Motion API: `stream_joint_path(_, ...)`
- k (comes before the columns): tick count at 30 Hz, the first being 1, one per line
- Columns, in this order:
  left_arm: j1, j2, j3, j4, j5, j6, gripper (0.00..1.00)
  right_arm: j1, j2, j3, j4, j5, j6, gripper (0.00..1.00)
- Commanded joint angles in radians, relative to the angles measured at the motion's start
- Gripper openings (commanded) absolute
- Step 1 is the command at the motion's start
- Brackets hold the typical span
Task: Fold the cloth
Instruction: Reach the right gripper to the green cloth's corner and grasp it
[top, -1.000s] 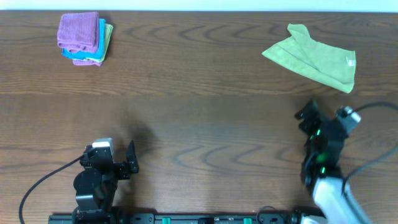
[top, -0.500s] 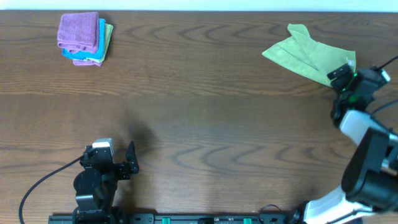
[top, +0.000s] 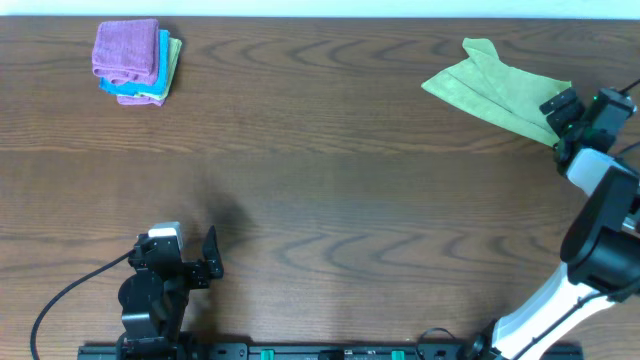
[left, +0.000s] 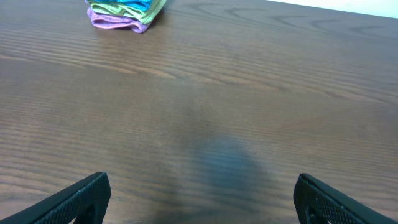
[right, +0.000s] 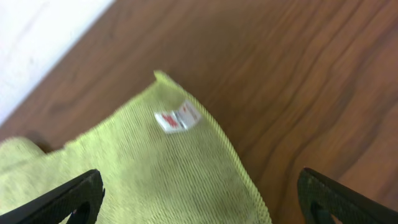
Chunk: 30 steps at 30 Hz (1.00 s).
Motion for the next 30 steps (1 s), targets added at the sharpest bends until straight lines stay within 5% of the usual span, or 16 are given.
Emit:
stream_joint_path(1,0.003,-0.006,-0.016,-0.001,-0.011,0.011,0.95,-0.011,0.032,0.016,-0.005,-0.060,-0.039,0.99)
stream_joint_path(7,0.003,-0.006,-0.016,-0.001,-0.011,0.011,0.95,-0.012,0.052,0.016,-0.008,-0.059,-0.063,0.98)
stream_joint_path(10,0.003,-0.006,-0.016,-0.001,-0.011,0.011,0.96,-0.013,0.058,0.016,-0.009,-0.056,-0.063,0.88)
stream_joint_path(12,0.003,-0.006,-0.016,-0.001,-0.011,0.011,0.95,-0.013,0.060,0.016,-0.014,-0.056,-0.062,0.69)
stream_joint_path(13,0.003,-0.006,-0.016,-0.001,-0.011,0.011,0.95,-0.013,0.060,0.016,-0.015,-0.056,-0.063,0.39)
stream_joint_path(16,0.003,-0.006,-0.016,-0.001,-0.011,0.011,0.95,-0.012,0.060,0.016,-0.015,-0.060,-0.062,0.01)
stream_joint_path(30,0.003,-0.006,-0.016,-0.001,-0.011,0.011,0.95,0.060,-0.111,0.049,0.079,-0.718,-0.062,0.01)
